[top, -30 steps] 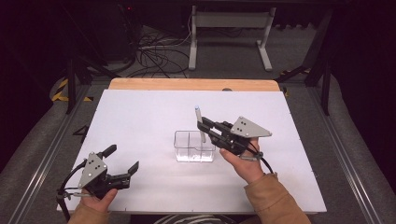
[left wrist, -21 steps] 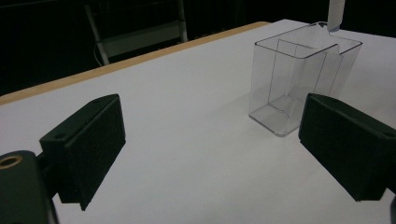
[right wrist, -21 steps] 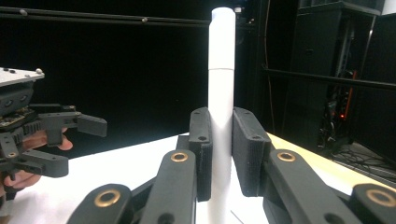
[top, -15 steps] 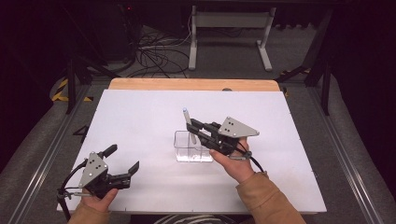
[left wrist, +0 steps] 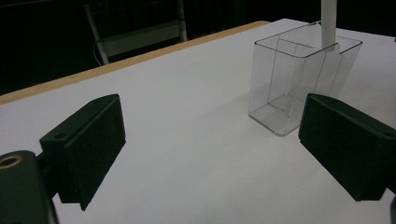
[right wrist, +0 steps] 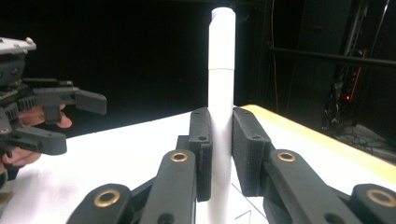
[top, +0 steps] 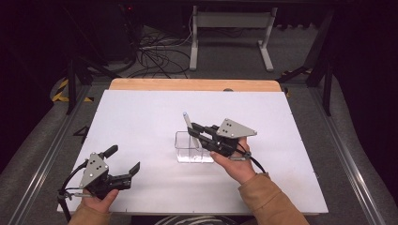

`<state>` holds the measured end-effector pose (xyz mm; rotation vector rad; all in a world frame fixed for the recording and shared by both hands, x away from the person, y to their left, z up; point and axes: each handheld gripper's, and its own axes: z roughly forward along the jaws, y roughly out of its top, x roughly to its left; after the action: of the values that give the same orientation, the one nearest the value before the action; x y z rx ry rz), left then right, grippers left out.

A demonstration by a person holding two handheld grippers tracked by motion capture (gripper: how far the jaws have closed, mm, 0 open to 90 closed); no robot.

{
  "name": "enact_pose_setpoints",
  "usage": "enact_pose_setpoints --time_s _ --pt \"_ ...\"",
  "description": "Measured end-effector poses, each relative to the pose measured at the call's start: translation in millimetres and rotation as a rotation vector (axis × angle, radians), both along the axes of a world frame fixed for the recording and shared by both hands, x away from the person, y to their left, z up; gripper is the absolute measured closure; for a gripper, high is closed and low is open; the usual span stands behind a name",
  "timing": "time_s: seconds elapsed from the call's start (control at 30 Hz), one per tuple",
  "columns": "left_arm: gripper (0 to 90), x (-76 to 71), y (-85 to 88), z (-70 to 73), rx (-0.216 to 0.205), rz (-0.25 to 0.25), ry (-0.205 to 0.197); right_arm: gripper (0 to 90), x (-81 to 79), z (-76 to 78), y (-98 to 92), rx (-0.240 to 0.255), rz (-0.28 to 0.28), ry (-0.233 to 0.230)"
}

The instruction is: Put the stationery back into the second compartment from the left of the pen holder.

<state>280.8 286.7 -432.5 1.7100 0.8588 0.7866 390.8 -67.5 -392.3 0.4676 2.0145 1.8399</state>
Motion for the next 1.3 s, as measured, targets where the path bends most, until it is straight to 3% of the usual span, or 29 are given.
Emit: enact_pose_setpoints --time_s 0.23,0.33,0.43,0.53,0.57,0.67,0.73,0.8,1.3 --pt "8.1 0.2 0.1 0.0 -0.001 0.001 0.001 79.0 3.3 -6.1 0.8 -0.037 -0.015 0.039" --pt "8.1 0.3 0.2 -0.1 -0.001 0.002 0.001 78.1 4.6 -8.3 -0.2 -0.058 -0.018 0.078" --pt "8.1 0.5 0.2 -0.2 -0.002 0.003 0.001 64.7 5.0 -10.3 -0.9 -0.101 -0.036 0.112" --pt "8.1 1.0 0.1 -0.3 0.0 0.003 -0.003 57.4 3.8 -9.4 -2.2 -0.119 -0.045 0.108" --pt "8.1 1.0 -0.1 -0.3 0.001 0.003 -0.002 50.6 1.5 -6.2 -4.0 -0.129 -0.049 0.092" --pt "8.1 1.0 -0.3 -0.3 0.001 0.003 -0.002 44.3 -1.6 -2.3 -6.5 -0.132 -0.065 0.061" --pt "8.1 1.0 -0.4 -0.5 -0.001 0.004 0.0 32.7 -5.2 4.0 -9.7 -0.123 -0.078 0.02" --pt "8.1 1.0 -0.3 -0.5 0.0 0.003 -0.001 27.7 -7.6 8.8 -11.9 -0.122 -0.08 0.001" --pt "8.1 0.5 0.5 0.3 -0.004 0.007 -0.006 22.5 -16.8 24.3 -23.1 -0.097 -0.067 -0.013"
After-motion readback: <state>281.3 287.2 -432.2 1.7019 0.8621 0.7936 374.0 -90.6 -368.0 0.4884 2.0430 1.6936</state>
